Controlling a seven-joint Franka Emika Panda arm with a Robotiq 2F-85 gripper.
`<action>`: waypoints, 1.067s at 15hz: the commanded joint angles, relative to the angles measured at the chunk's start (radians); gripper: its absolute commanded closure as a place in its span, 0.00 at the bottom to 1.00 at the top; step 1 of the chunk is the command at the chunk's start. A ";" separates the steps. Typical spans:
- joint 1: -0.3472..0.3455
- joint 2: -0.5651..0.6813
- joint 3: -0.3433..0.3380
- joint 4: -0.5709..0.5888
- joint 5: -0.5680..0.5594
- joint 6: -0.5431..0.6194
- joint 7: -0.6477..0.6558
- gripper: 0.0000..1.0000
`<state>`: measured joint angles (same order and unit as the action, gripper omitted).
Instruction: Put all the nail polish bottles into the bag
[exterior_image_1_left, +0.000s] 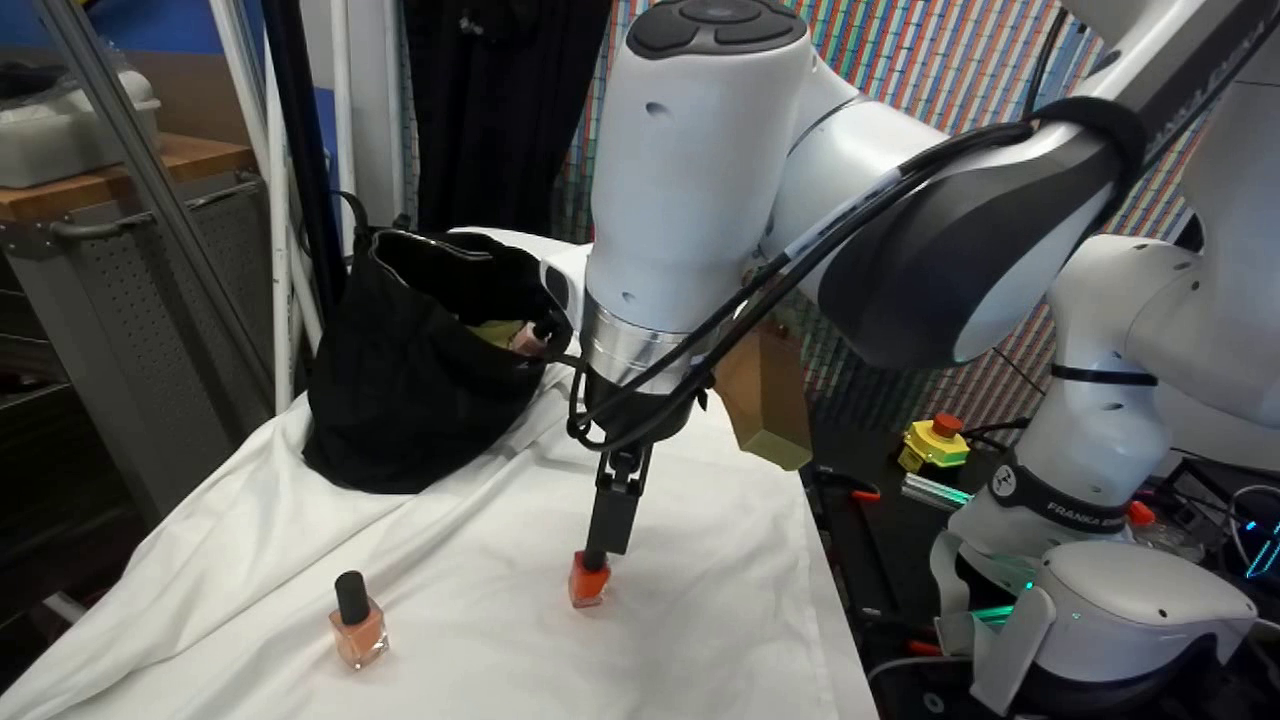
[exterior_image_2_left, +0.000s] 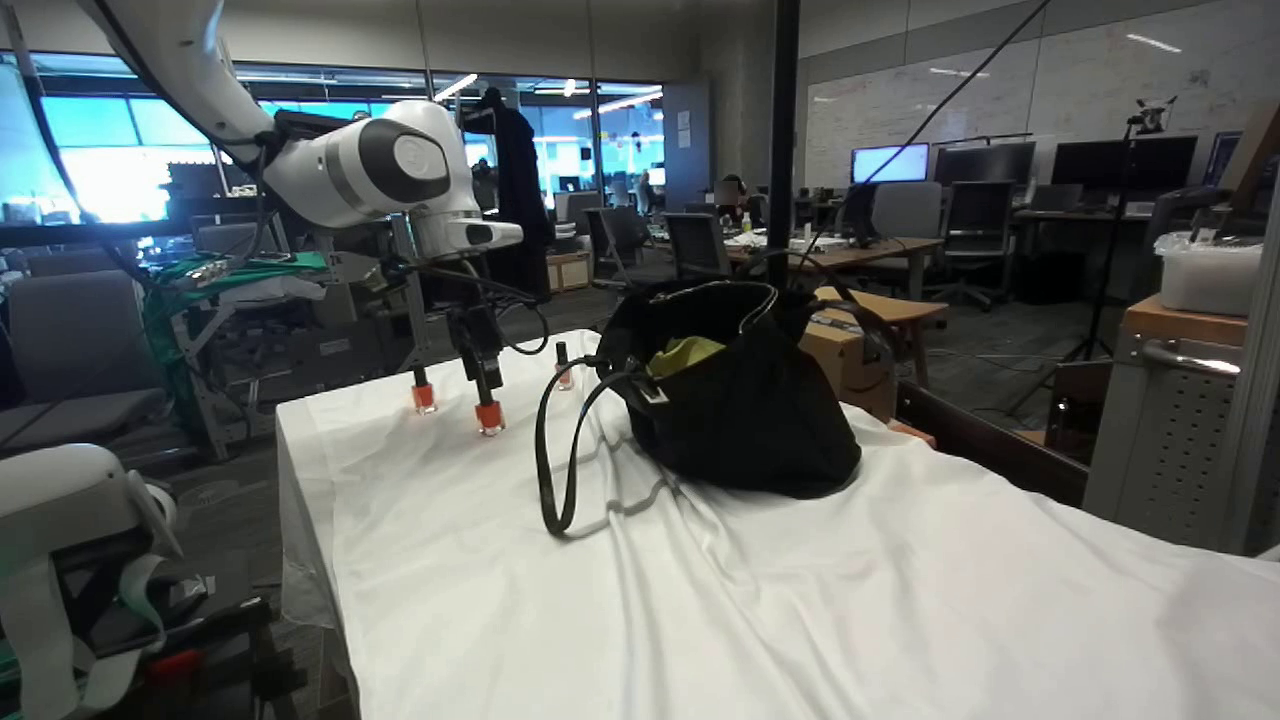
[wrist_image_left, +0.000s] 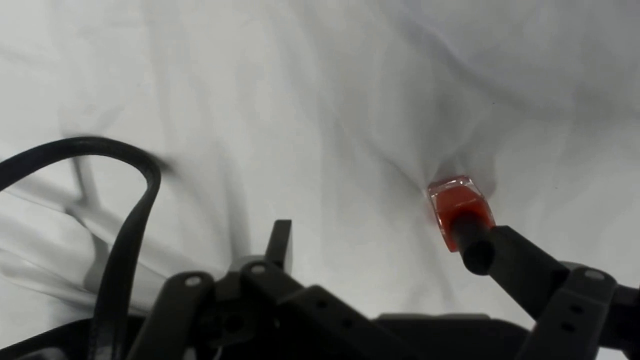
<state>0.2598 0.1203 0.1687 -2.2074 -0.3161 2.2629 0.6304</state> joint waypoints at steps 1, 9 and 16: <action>0.000 -0.016 0.014 -0.019 0.046 0.014 -0.079 0.00; -0.004 -0.001 0.013 0.006 0.044 -0.004 -0.111 0.00; 0.006 -0.026 0.023 0.005 0.050 -0.010 -0.121 0.00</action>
<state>0.2605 0.1191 0.1861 -2.2026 -0.2834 2.2627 0.5315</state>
